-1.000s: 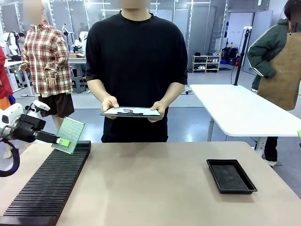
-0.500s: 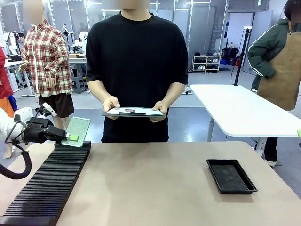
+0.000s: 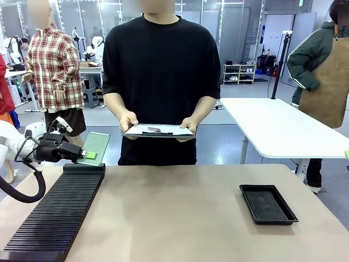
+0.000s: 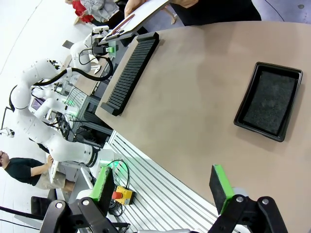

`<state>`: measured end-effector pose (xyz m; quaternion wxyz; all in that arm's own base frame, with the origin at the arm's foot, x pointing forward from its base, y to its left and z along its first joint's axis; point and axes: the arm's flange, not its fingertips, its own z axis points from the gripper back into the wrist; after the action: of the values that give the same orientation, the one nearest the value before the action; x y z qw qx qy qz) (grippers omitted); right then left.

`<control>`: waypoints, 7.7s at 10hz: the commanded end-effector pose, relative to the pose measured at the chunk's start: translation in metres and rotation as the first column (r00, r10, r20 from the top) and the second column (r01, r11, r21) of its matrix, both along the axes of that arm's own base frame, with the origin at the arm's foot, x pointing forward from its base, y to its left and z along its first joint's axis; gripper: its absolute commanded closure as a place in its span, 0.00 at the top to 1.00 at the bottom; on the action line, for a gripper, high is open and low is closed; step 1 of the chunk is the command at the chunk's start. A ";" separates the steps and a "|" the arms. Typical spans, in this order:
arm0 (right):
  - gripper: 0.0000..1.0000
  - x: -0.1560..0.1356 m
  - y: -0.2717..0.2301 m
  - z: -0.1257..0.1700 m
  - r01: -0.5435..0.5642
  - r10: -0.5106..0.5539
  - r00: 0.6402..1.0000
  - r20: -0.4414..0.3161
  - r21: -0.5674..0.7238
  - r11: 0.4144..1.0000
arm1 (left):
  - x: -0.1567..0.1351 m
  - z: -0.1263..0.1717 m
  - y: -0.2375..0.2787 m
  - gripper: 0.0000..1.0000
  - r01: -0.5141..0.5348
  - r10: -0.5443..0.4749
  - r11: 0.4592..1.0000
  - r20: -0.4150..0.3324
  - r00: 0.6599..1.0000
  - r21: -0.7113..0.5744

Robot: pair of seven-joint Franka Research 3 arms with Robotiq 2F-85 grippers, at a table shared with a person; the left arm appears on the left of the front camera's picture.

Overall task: Inspect the PCB.
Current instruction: Pick up the Blank PCB and present it to the human, then release the Blank PCB you were holding, then pick up the Blank PCB that the human is holding.

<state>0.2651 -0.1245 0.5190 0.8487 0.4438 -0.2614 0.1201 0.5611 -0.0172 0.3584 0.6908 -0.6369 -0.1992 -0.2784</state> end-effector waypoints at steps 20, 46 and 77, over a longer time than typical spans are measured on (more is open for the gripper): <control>1.00 0.000 0.000 0.001 -0.010 0.010 1.000 0.020 0.004 1.000 | -0.004 0.002 0.000 0.03 -0.006 0.006 1.000 -0.014 1.000 0.004; 1.00 0.000 0.000 0.001 -0.010 0.010 1.000 0.020 0.004 1.000 | 0.000 0.004 0.005 1.00 -0.001 0.001 1.000 0.005 1.000 -0.003; 1.00 0.000 0.000 0.001 -0.010 0.010 1.000 0.020 0.004 1.000 | -0.305 0.136 0.182 1.00 -0.267 0.262 0.963 -0.100 0.960 -0.042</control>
<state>0.2655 -0.1240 0.5186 0.8494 0.4427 -0.2608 0.1207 0.2543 0.1628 0.4887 0.7118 -0.6335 -0.2641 -0.1490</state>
